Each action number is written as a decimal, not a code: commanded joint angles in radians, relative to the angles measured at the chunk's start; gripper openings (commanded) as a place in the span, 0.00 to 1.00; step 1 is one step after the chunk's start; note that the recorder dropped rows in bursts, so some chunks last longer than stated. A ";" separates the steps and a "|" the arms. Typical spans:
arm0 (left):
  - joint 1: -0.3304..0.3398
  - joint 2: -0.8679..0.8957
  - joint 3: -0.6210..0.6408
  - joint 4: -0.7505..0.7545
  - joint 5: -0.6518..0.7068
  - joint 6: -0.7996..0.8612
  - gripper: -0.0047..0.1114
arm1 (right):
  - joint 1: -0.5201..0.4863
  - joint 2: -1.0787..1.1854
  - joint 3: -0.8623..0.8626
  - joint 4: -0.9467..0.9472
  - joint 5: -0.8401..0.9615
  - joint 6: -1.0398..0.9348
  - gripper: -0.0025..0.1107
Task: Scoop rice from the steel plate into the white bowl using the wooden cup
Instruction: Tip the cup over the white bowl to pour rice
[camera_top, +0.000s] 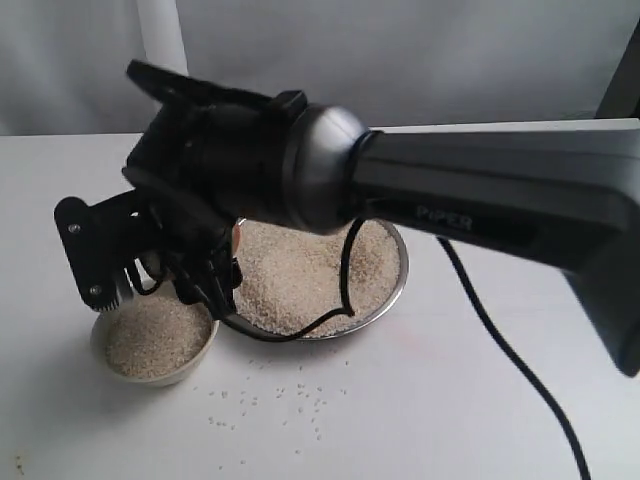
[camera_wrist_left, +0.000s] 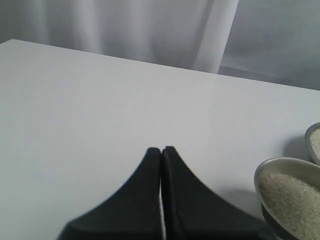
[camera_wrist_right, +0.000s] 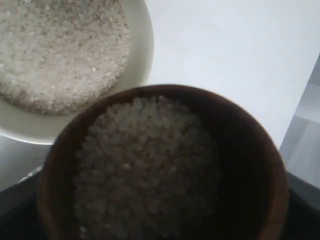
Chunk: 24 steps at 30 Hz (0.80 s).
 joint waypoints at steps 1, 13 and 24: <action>-0.006 0.000 -0.004 -0.006 -0.006 -0.002 0.04 | 0.039 0.034 -0.012 -0.220 -0.030 0.108 0.02; -0.006 0.000 -0.004 -0.006 -0.006 -0.002 0.04 | 0.110 0.150 -0.012 -0.536 -0.018 0.147 0.02; -0.006 0.000 -0.004 -0.006 -0.006 -0.002 0.04 | 0.124 0.157 -0.012 -0.714 0.064 0.147 0.02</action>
